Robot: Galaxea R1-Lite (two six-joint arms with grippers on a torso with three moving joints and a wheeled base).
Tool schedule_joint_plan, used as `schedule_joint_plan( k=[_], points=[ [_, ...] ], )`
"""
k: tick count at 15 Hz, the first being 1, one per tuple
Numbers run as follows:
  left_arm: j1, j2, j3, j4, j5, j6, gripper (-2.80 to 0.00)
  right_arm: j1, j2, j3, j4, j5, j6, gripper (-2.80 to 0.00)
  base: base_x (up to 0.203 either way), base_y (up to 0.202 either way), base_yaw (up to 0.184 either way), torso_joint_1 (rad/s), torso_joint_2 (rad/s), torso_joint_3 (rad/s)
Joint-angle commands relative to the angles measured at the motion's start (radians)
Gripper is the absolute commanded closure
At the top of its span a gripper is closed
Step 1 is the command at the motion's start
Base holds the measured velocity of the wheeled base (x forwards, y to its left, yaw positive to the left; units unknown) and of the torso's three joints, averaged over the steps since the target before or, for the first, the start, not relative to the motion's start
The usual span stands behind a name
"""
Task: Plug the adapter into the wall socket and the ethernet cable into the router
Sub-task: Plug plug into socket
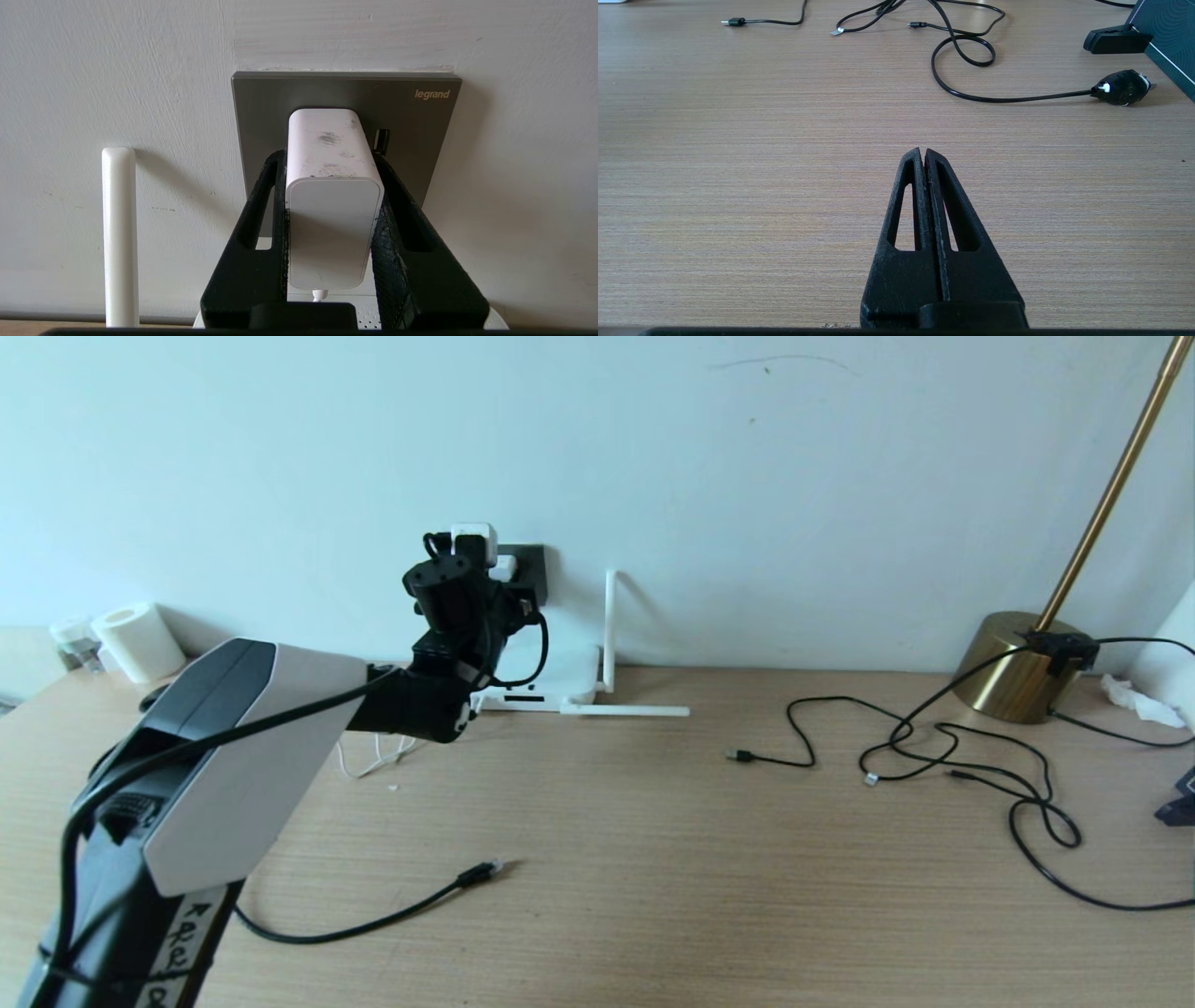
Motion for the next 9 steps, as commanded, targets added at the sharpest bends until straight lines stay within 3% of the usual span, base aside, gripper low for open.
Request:
schedule_joint_plan(
  k=[1, 9],
  points=[
    [-0.005, -0.003, -0.004, 0.003, 0.022, -0.017, 0.00, 0.000, -0.001, 0.000, 0.000, 0.000, 0.001, 0.00, 0.000, 0.000, 0.000, 0.000, 0.00, 0.000],
    [-0.013, 0.002, -0.023, 0.019, 0.040, -0.035, 0.00, 0.000, 0.000, 0.000, 0.000, 0.000, 0.000, 0.00, 0.000, 0.000, 0.000, 0.000, 0.00, 0.000]
  ],
)
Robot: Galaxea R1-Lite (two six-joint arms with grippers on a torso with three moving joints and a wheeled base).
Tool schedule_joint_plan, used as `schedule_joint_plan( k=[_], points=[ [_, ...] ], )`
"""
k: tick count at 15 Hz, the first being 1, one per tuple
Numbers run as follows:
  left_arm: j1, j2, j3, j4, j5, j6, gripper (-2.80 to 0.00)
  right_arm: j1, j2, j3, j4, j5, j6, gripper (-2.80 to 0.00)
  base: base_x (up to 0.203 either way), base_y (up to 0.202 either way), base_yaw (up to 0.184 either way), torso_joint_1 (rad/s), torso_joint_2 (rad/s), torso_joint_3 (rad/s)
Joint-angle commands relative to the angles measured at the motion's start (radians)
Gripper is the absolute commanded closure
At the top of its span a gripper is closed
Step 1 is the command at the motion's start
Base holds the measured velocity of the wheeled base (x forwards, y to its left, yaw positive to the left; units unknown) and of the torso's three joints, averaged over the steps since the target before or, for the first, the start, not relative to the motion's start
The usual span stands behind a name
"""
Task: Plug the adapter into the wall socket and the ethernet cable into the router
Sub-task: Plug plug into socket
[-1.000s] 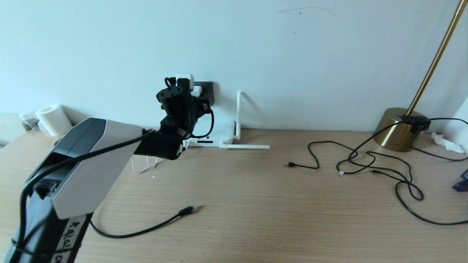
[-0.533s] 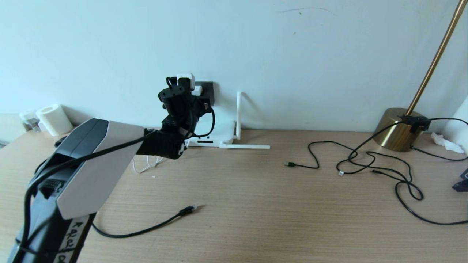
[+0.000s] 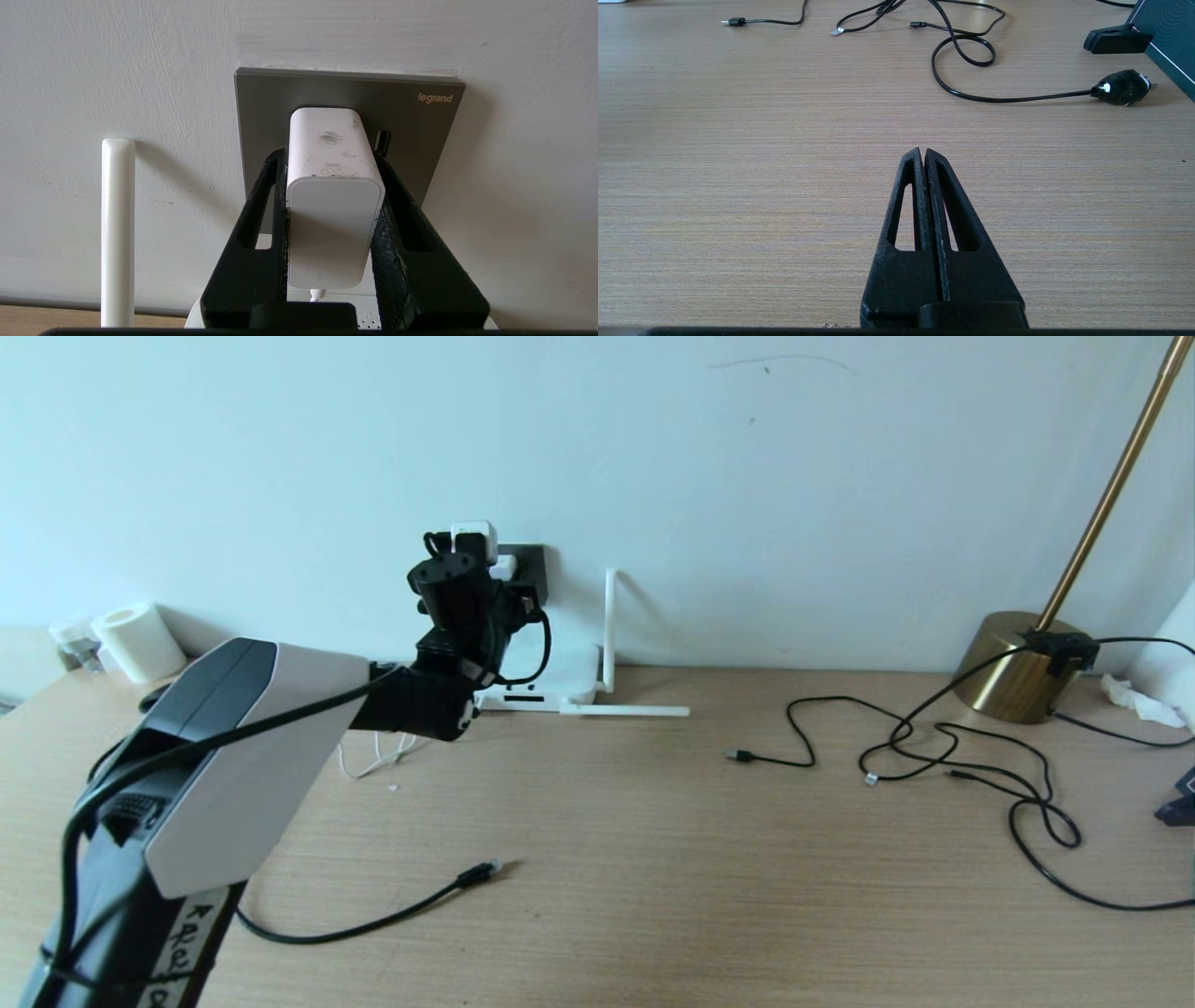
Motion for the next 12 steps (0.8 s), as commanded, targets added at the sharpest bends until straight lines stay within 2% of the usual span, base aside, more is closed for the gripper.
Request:
schedule_joint_plan(
  k=[1, 12],
  points=[
    [-0.001, 0.007, -0.014, -0.008, 0.004, 0.001, 0.00, 0.000, 0.000, 0.000, 0.000, 0.000, 0.000, 0.00, 0.000, 0.000, 0.000, 0.000, 0.00, 0.000],
    [0.000, 0.047, -0.043, -0.006, 0.004, 0.002, 0.00, 0.000, 0.000, 0.000, 0.000, 0.000, 0.000, 0.00, 0.000, 0.000, 0.000, 0.000, 0.00, 0.000]
  ],
)
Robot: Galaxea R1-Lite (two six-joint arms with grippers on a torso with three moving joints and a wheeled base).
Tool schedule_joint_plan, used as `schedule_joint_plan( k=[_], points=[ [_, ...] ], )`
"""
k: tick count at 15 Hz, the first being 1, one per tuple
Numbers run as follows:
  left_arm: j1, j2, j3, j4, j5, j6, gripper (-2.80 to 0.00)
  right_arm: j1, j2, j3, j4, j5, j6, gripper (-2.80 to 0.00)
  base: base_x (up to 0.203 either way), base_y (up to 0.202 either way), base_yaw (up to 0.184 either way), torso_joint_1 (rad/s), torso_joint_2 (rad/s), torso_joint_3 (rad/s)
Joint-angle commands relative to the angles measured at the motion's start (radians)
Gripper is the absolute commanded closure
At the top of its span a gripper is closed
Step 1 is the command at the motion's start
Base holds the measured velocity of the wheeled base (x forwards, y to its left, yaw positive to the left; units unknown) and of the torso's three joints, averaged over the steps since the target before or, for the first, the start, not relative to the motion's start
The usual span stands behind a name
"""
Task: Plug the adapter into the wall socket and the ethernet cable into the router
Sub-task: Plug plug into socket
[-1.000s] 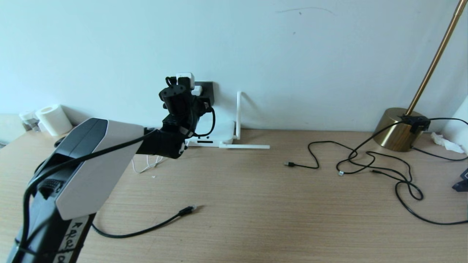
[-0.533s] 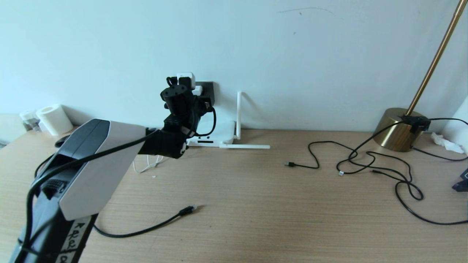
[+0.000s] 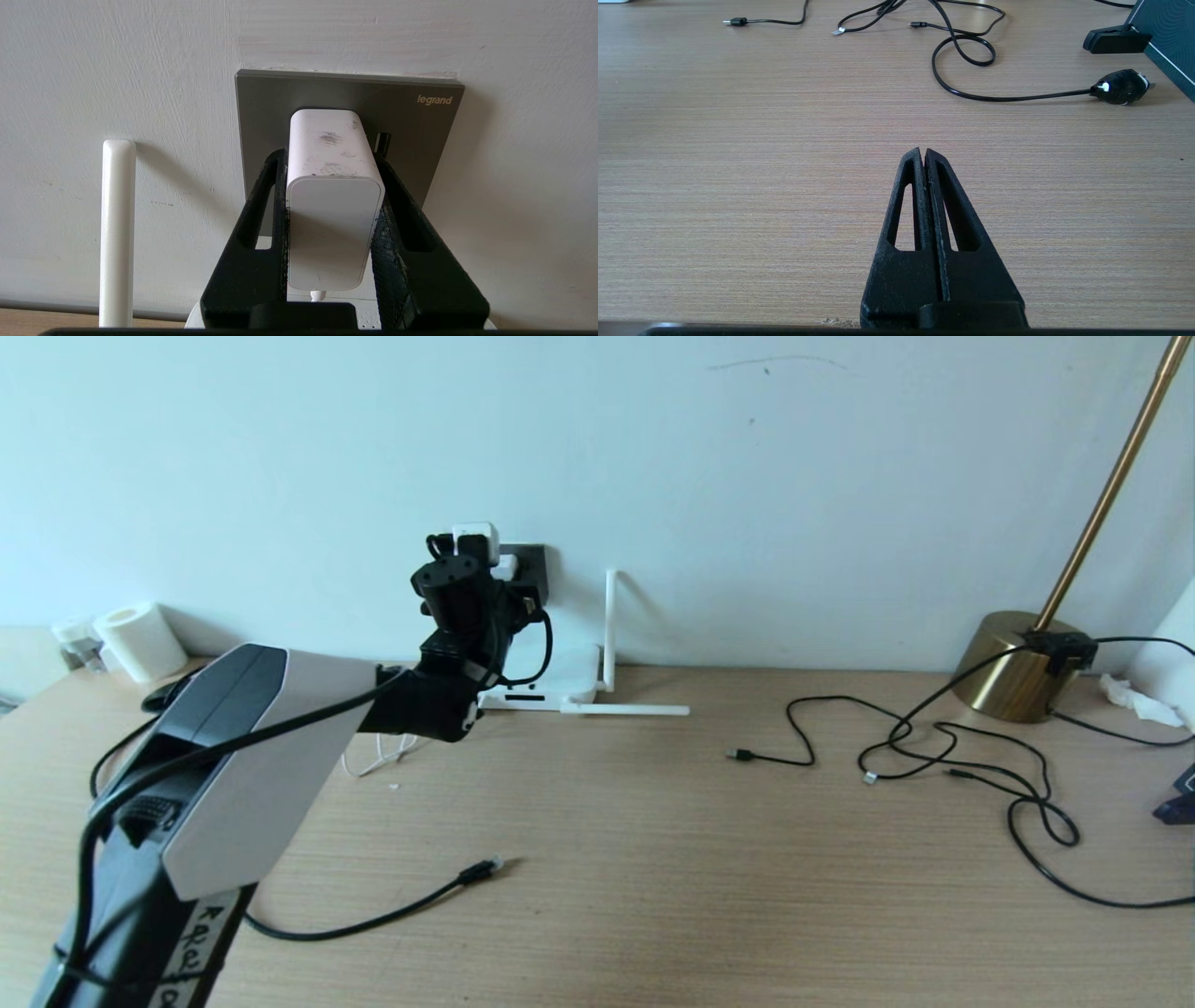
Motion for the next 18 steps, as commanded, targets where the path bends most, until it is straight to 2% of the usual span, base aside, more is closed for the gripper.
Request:
schedule_joint_plan(
  k=[1, 18],
  points=[
    [0.000, 0.017, -0.009, -0.002, 0.002, 0.000, 0.00, 0.000, 0.000, 0.000, 0.000, 0.000, 0.001, 0.00, 0.000, 0.000, 0.000, 0.000, 0.00, 0.000],
    [0.012, 0.026, -0.013, 0.012, -0.005, 0.000, 0.00, 0.000, 0.000, 0.000, 0.000, 0.000, 0.001, 0.00, 0.000, 0.000, 0.000, 0.000, 0.00, 0.000]
  ],
)
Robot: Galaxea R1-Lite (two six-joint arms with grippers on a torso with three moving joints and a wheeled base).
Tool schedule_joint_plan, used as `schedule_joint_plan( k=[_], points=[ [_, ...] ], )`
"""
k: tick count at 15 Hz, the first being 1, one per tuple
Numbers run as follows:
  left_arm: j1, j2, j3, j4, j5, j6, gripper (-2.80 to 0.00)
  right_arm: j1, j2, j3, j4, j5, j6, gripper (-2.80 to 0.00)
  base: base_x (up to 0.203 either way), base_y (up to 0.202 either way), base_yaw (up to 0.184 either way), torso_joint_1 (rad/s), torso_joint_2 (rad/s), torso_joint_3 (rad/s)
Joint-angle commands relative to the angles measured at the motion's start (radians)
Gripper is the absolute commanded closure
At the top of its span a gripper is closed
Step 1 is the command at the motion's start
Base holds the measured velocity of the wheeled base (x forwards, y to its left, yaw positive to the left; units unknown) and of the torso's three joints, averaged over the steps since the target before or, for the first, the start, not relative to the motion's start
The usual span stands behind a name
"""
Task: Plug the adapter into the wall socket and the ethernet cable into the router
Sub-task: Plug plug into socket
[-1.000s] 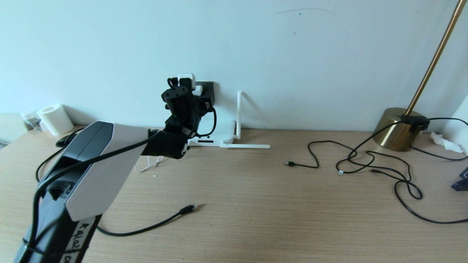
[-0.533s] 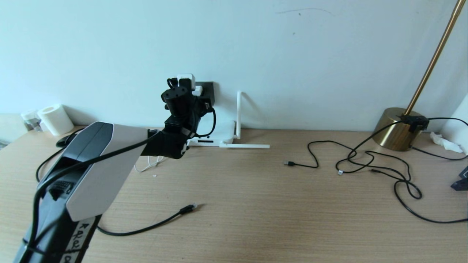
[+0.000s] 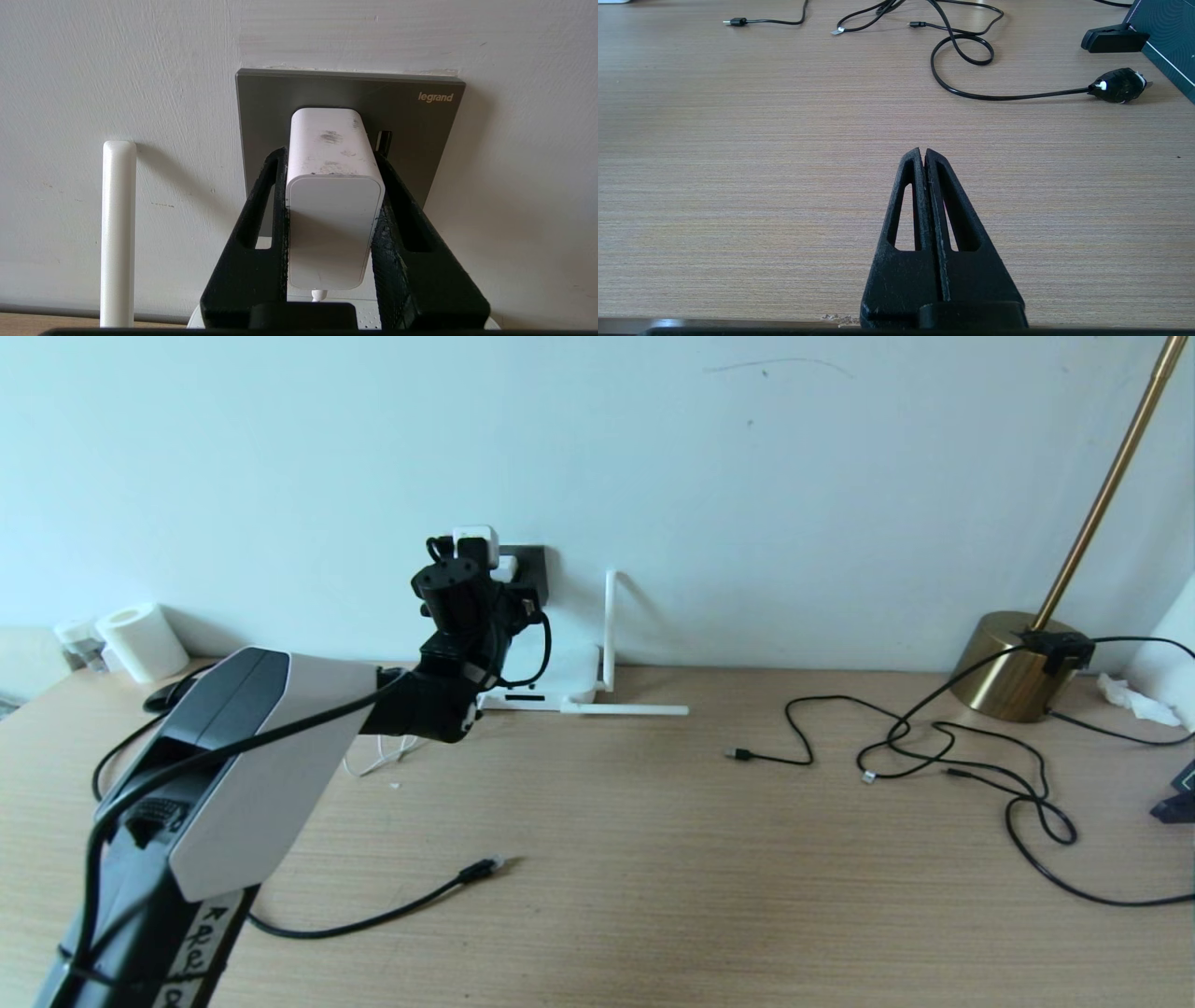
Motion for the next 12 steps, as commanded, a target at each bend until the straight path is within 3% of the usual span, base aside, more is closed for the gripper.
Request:
schedule_joint_plan(
  k=[1, 12],
  points=[
    [0.000, 0.005, 0.000, -0.003, 0.003, 0.001, 0.00, 0.000, 0.000, 0.000, 0.000, 0.000, 0.000, 0.00, 0.000, 0.000, 0.000, 0.000, 0.00, 0.000],
    [-0.002, -0.016, 0.015, -0.015, 0.010, 0.002, 0.00, 0.000, -0.001, 0.000, 0.000, 0.000, 0.000, 0.00, 0.000, 0.000, 0.000, 0.000, 0.00, 0.000]
  ],
)
